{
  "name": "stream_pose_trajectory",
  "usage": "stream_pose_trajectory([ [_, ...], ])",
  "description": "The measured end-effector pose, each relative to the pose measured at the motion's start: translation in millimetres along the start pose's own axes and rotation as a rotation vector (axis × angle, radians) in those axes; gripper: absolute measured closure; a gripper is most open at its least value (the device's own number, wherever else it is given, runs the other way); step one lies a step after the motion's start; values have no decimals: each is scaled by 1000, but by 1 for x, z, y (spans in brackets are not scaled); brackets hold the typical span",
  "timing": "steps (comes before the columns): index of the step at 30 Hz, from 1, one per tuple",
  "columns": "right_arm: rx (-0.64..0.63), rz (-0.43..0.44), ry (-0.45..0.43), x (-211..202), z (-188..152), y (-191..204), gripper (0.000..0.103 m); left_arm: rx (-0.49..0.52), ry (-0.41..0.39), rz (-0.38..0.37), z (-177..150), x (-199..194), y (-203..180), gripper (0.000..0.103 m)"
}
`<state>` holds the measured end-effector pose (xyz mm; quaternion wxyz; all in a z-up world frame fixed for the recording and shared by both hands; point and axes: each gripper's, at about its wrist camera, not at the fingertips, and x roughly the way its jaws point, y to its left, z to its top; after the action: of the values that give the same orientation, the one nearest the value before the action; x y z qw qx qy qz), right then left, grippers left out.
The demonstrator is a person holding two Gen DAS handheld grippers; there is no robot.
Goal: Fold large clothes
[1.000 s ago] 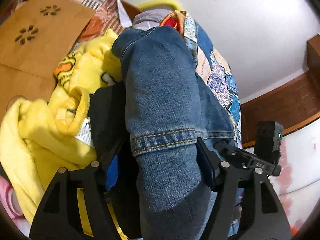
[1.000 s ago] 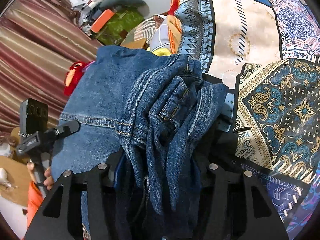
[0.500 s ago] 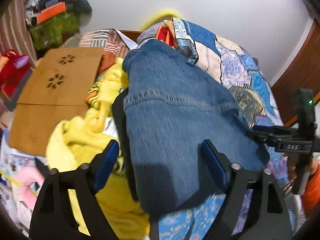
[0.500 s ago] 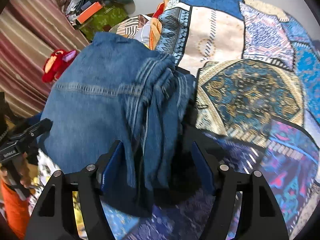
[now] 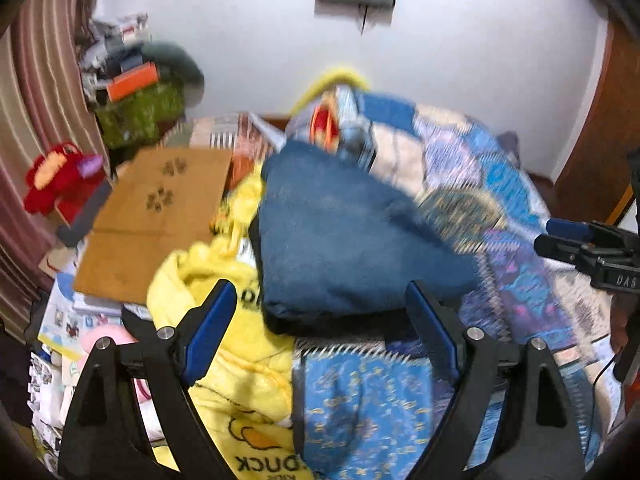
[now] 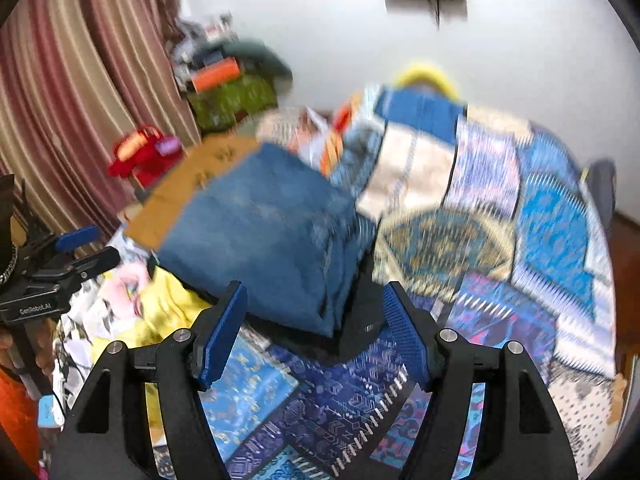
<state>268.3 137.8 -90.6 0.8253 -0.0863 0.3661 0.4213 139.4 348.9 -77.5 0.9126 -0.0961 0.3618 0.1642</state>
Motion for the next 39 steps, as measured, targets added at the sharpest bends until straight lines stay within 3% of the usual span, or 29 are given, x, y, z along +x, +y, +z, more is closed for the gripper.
stream_pose_trajectory([
  [7, -56, -9, -285, -96, 6, 34, 36, 19, -277, -18, 12, -107, -37, 17],
  [13, -70, 4, -516, -164, -9, 57, 36, 60, -492, -4, -2, -182, -70, 17],
  [19, -70, 3, -621, -191, -26, 72, 36, 80, -663, 70, -30, -229, -100, 17],
  [23, -85, -30, -631, -189, -33, 81, 36, 69, -692, 86, -46, -239, -109, 17],
  [26, -80, -43, -622, -187, -38, 82, 25, 47, -685, 94, -55, -239, -112, 14],
  [28, -75, -68, -621, -185, -40, 82, 18, 28, -677, 99, -59, -236, -112, 2],
  [33, -63, -121, -623, -186, -44, 82, 5, 7, -647, 115, -65, -228, -109, 1],
  [39, -67, -131, -612, -187, -45, 81, 5, -3, -631, 107, -69, -221, -108, 1],
])
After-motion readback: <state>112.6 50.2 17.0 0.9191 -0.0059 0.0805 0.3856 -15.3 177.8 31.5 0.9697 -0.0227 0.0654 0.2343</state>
